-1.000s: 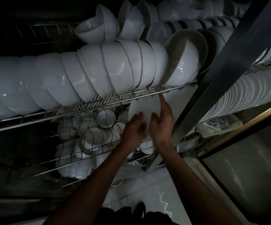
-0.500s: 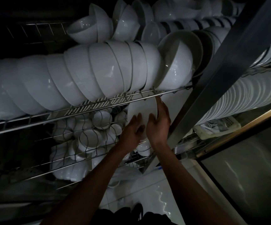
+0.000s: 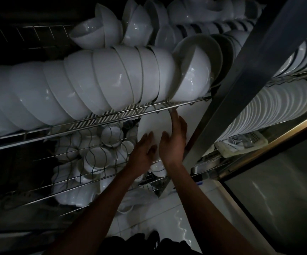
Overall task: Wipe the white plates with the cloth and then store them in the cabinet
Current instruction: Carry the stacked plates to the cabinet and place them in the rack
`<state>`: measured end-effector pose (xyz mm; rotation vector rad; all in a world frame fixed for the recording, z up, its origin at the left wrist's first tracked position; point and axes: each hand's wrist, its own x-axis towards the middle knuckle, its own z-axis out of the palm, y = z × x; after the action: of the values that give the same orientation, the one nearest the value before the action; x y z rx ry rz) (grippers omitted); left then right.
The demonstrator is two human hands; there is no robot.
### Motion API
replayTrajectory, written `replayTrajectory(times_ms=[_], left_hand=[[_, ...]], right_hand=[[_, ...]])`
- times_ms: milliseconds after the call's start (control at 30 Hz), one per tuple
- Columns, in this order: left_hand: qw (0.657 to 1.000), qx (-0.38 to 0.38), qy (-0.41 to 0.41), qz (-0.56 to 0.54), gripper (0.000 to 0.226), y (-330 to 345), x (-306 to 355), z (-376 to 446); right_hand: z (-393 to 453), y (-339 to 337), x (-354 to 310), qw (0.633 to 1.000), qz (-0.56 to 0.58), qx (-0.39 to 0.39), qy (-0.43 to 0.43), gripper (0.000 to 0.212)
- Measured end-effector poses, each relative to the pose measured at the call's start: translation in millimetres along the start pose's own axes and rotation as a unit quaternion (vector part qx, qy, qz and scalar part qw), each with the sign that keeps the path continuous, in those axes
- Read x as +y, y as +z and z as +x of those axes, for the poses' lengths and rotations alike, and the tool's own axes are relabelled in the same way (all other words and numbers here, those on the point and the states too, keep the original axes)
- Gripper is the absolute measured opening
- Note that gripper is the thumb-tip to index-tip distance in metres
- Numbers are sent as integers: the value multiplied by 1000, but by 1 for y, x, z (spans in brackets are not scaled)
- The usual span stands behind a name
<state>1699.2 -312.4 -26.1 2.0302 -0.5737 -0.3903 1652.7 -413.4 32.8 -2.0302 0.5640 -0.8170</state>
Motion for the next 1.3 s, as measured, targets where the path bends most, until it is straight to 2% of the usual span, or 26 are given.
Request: replayTrajectory(times_ms=[200,367,467,567,700,867,1000,1300], left_hand=[[1000,15,-4,-9,58,1,-2,1],[1000,29,-3,6,55,0,-6,2],[999,37,15,17,53,0,-8,2],[997,50,42,27,51,1,-10,1],[997,37,55,44,52,2,-15,-2],[996,32,41,72,52,0,-23,-6],[995,33,35,88,50,0,-23,-10],[996,14,18,88,47,-5,-27,-24]], right_hand=[[-1,-3,-2,999,-38,-6,-7,86],[-1,-4,-5,993,-121,-15,-1,91],[-4,-4,-9,987,-160,-27,-13,78],[-7,-4,-9,983,-177,-33,-30,82],[-6,-6,-11,978,-203,-40,-32,78],[-9,-13,-15,969,-227,-80,-53,80],[-13,-18,-13,960,-249,-112,-66,74],[-36,-30,-14,952,-256,-126,-112,70]])
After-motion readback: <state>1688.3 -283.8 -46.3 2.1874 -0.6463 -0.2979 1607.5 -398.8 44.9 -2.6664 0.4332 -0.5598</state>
